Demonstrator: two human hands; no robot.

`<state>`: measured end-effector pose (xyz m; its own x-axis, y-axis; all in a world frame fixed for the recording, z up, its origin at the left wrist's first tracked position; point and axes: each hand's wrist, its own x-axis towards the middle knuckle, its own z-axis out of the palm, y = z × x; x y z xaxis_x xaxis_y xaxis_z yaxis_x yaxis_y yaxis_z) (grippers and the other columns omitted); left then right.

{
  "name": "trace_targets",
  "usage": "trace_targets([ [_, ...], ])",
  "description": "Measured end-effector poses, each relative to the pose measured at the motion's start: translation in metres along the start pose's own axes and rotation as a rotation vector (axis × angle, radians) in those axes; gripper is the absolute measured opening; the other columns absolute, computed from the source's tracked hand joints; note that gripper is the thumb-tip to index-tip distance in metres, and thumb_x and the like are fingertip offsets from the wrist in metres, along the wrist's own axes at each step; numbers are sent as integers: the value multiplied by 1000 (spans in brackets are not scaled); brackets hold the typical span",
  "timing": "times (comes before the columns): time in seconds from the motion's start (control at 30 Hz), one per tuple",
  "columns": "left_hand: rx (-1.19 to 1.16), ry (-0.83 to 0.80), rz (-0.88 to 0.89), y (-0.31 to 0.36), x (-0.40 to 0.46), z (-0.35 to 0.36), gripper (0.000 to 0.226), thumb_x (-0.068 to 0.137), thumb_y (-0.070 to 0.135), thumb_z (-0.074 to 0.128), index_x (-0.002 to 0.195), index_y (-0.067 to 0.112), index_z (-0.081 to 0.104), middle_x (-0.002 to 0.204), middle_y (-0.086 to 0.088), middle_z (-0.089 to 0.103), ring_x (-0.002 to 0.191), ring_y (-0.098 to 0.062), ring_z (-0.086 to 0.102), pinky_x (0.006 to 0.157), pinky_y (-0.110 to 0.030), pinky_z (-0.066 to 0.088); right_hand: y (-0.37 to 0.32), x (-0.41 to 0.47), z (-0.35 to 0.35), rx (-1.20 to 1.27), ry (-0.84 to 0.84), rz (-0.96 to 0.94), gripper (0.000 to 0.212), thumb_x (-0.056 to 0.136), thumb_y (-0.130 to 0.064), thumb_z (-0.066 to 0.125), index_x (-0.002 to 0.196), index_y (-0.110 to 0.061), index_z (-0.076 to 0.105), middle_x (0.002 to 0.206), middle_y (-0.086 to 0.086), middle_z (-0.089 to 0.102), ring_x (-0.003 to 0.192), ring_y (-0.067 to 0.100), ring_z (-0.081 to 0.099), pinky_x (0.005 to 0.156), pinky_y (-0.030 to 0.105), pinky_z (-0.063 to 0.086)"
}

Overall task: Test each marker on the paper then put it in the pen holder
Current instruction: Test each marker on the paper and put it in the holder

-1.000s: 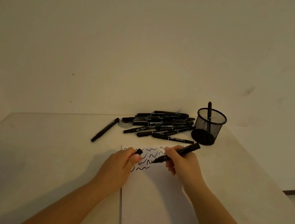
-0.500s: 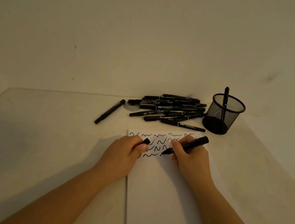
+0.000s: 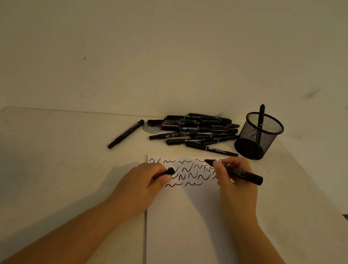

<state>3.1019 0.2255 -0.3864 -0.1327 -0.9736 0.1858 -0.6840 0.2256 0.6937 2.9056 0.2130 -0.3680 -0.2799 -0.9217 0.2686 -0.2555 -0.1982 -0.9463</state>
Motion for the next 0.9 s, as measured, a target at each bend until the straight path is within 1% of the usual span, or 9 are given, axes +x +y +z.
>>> trace_targets([
  [0.07,42,15,51,-1,-1,0,15,91,38,46,88,28,57,76,12,52,74,-5,47,60,-17,32,-3,0,-2,119,-129,62,10,82,-15,65,81,-23,59,64,-2,60,56,12,54,50,20,45],
  [0.13,78,-1,104,-1,-1,1,17,91,40,45,91,28,57,77,16,50,79,-2,45,62,-13,32,-3,-1,-3,283,-270,123,2,82,-19,62,80,-18,62,57,-2,59,48,10,52,44,20,43],
  [0.2,92,-27,127,-1,-1,2,18,91,43,42,94,31,56,79,18,50,80,1,44,63,-12,31,-2,-1,-4,440,-308,206,16,84,-25,56,75,-15,65,53,1,58,46,12,50,41,23,40],
  [0.23,91,-31,131,-1,-1,2,19,91,43,42,95,31,56,81,18,51,81,0,44,63,-12,31,-2,-1,-3,463,-298,237,22,88,-23,52,72,-16,66,52,3,57,45,13,49,41,24,38],
  [0.3,81,-27,135,-2,-1,2,19,90,44,43,95,31,56,84,16,53,83,-1,46,65,-13,33,0,-1,-2,441,-287,267,31,92,-19,48,67,-17,65,49,4,55,42,15,46,42,26,36],
  [0.47,86,-21,158,0,-1,1,23,89,45,44,97,30,58,86,18,53,84,1,47,67,-9,34,-3,-3,1,372,-311,254,25,92,-16,47,69,-14,55,48,2,56,41,13,47,40,23,38],
  [0.63,88,-25,204,5,-3,1,20,89,42,48,98,28,60,77,25,46,79,7,45,68,-3,33,-6,-7,2,300,-338,189,24,91,-12,49,68,-15,55,48,3,57,41,12,47,39,19,38],
  [0.77,94,1,231,8,-5,1,19,89,39,51,97,25,61,76,25,45,79,8,44,67,-3,32,-8,-8,1,318,-360,194,23,91,-10,49,69,-14,55,48,3,58,43,15,48,40,22,40],
  [0.9,93,16,255,10,-5,2,20,89,39,51,97,25,62,81,20,51,80,5,44,66,-8,33,-8,-8,1,288,-383,160,23,90,-9,50,69,-14,55,49,3,59,43,14,50,41,21,41],
])
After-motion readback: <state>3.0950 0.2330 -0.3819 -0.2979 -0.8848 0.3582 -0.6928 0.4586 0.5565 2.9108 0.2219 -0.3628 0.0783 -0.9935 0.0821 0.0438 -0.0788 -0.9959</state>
